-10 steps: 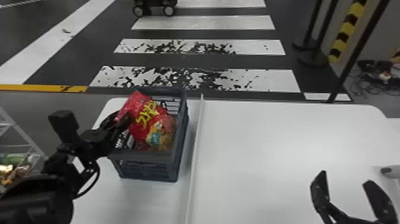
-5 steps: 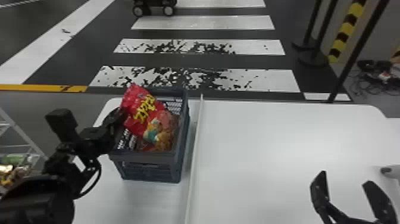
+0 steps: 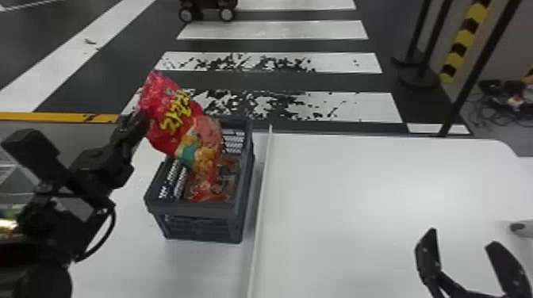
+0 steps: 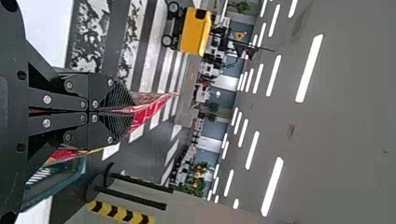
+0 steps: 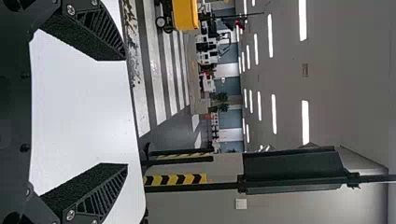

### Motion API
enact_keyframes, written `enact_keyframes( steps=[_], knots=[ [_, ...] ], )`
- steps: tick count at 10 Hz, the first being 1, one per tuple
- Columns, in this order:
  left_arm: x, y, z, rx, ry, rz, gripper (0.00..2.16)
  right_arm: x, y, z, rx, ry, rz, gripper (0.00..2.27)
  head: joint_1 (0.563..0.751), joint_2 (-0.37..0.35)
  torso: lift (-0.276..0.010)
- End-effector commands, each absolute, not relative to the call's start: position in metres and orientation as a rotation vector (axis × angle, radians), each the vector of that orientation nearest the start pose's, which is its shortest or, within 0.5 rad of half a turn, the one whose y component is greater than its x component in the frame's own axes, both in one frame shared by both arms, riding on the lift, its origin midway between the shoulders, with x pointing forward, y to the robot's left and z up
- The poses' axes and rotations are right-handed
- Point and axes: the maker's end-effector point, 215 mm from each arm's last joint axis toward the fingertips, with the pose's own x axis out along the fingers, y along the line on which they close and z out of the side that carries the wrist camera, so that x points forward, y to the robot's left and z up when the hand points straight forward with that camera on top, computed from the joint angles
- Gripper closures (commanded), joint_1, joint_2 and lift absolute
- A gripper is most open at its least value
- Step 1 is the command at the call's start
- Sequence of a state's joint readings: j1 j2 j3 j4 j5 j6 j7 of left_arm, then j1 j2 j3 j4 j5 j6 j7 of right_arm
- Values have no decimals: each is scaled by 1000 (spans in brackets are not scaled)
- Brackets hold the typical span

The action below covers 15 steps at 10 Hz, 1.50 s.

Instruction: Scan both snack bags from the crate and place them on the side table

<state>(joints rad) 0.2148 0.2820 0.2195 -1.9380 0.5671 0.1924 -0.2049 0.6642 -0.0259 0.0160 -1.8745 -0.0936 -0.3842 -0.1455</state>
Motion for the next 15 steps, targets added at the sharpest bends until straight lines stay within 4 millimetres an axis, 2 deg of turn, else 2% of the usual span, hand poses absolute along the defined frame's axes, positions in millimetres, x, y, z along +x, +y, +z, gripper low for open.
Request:
enact_keyframes(
  steps=[1,2,4,5,6,7,9,11,12,13,15],
  knots=[
    [510,329,-208,-235,-133,-170,2138,371,-263,-385,79,-17,-152,113,695,83,-98],
    [497,328,-176,-237,-184,-176,2138,370,-264,-384,81,-20,-154,113,695,85,-98],
    [477,317,-131,-285,-262,-220,2138,371,-265,-384,81,-20,-156,113,695,84,-98],
    [466,314,-114,-349,-317,-255,2138,371,-265,-383,85,-22,-157,117,695,81,-98],
    [461,307,-109,-409,-334,-301,2138,370,-266,-384,85,-22,-160,117,695,71,-98],
    [459,303,-116,-458,-328,-322,2138,372,-266,-384,85,-25,-160,117,695,60,-98],
    [462,290,-149,-612,-334,-386,2138,372,-266,-385,87,-25,-162,117,695,41,-98],
    [478,268,-200,-690,-299,-407,2138,372,-266,-385,87,-25,-162,117,695,26,-98],
    [491,245,-231,-720,-245,-424,2138,372,-266,-385,87,-24,-162,117,695,17,-98],
    [502,212,-252,-723,-202,-461,2138,371,-266,-386,85,-22,-163,117,695,-4,-98],
    [521,154,-276,-742,-143,-528,2138,369,-268,-384,81,-24,-167,117,695,-79,-98]
  ],
)
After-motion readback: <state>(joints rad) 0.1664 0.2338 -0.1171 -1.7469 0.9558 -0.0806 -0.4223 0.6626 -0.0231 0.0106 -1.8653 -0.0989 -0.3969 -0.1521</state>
